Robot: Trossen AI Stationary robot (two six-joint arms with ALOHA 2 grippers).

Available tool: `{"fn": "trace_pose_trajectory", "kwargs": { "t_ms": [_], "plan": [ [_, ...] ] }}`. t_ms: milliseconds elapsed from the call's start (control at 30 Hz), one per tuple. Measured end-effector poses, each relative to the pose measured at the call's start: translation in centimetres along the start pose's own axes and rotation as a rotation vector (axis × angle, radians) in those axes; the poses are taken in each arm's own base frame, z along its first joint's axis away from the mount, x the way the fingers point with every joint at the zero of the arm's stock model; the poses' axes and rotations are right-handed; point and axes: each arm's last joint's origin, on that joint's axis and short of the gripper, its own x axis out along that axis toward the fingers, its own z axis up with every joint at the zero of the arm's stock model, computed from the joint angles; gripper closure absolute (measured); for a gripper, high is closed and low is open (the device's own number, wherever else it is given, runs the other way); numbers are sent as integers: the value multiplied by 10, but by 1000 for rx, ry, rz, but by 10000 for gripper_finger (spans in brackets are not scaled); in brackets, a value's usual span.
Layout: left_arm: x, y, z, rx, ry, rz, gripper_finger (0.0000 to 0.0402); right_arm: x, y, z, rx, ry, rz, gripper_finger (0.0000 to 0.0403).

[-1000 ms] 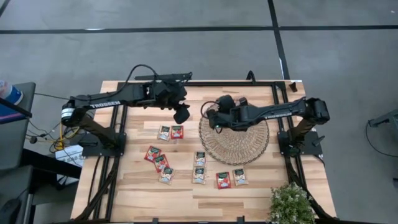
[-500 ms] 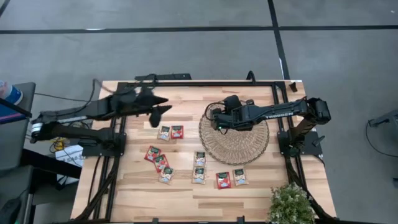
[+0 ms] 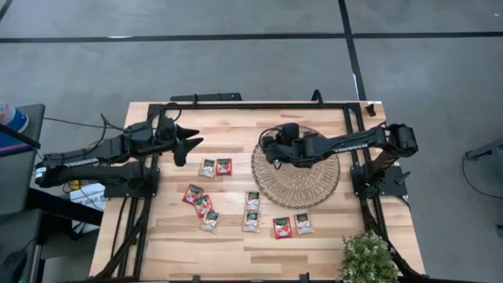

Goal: Pick & Place Tea
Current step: Put the red tea pack into the middle compartment of the brown organizer

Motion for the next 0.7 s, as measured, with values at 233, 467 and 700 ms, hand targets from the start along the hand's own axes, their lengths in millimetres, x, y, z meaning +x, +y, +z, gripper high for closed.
{"fn": "trace_pose_trajectory", "kwargs": {
  "t_ms": [233,467,700],
  "plan": [
    [2,1,-5,7,47,9,211,29,5,-12,-18,54,-8,384],
    [3,2,-7,10,76,8,211,56,9,-36,-13,92,-53,370],
    [2,3,-10,10,104,14,211,54,-1,-22,-16,66,-107,383]
  ]
}}
